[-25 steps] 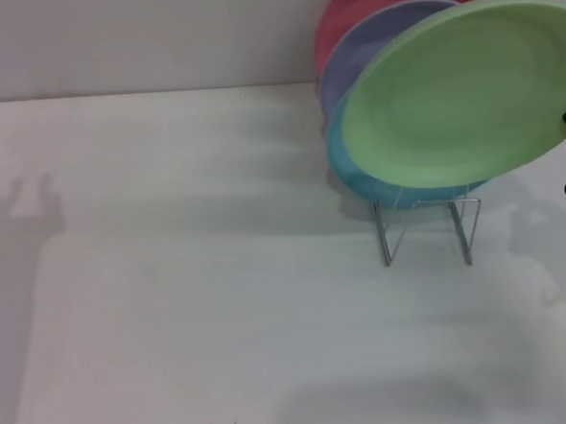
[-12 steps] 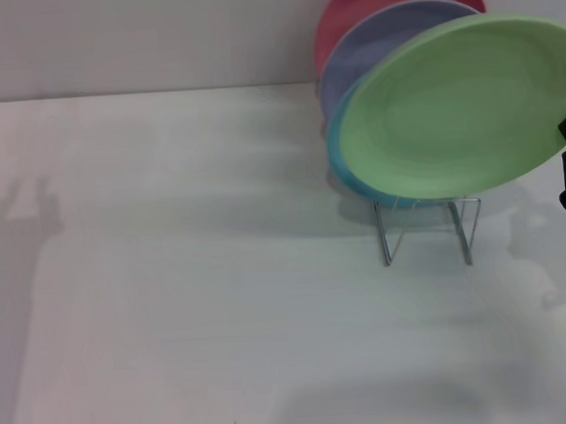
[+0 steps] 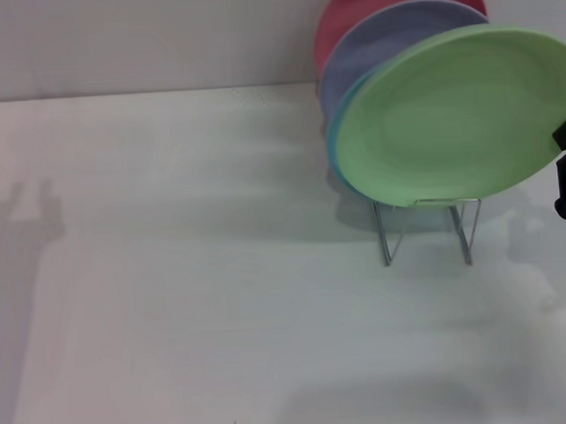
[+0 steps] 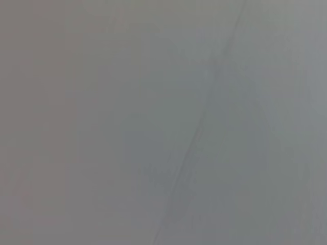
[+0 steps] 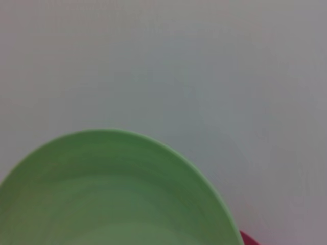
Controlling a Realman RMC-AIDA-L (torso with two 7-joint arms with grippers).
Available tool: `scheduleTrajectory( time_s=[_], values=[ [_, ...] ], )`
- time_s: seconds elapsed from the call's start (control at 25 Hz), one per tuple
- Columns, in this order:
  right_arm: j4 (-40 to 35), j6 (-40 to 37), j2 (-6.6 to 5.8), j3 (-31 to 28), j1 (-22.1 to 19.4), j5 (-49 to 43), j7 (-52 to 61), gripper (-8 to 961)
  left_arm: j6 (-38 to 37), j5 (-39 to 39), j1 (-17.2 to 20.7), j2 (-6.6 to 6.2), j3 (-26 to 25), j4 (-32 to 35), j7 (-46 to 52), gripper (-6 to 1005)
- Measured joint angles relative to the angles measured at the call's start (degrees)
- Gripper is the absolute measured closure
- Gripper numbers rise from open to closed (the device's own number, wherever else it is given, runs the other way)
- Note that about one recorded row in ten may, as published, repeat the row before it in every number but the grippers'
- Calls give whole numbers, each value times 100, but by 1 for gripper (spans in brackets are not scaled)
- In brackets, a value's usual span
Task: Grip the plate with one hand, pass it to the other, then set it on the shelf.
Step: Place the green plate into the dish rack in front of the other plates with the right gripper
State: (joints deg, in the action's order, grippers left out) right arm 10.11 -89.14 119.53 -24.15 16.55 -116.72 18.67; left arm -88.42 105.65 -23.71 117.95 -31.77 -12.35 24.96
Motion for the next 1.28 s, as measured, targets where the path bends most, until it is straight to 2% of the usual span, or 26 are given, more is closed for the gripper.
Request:
scheduleTrajectory(
  time_s=[0.36,1.16,1.28],
  values=[
    [10,51,6,-3,-118,1,-41,935,-49,53,48,0,5,29,154,630],
    [44,332,-5,-2,-70,9,-83,934,-313,158,220,-5,5,40,349,626],
    [44,354,-6,5,-64,5,-83,888,-320,158,219,-6,5,40,350,625]
  ],
)
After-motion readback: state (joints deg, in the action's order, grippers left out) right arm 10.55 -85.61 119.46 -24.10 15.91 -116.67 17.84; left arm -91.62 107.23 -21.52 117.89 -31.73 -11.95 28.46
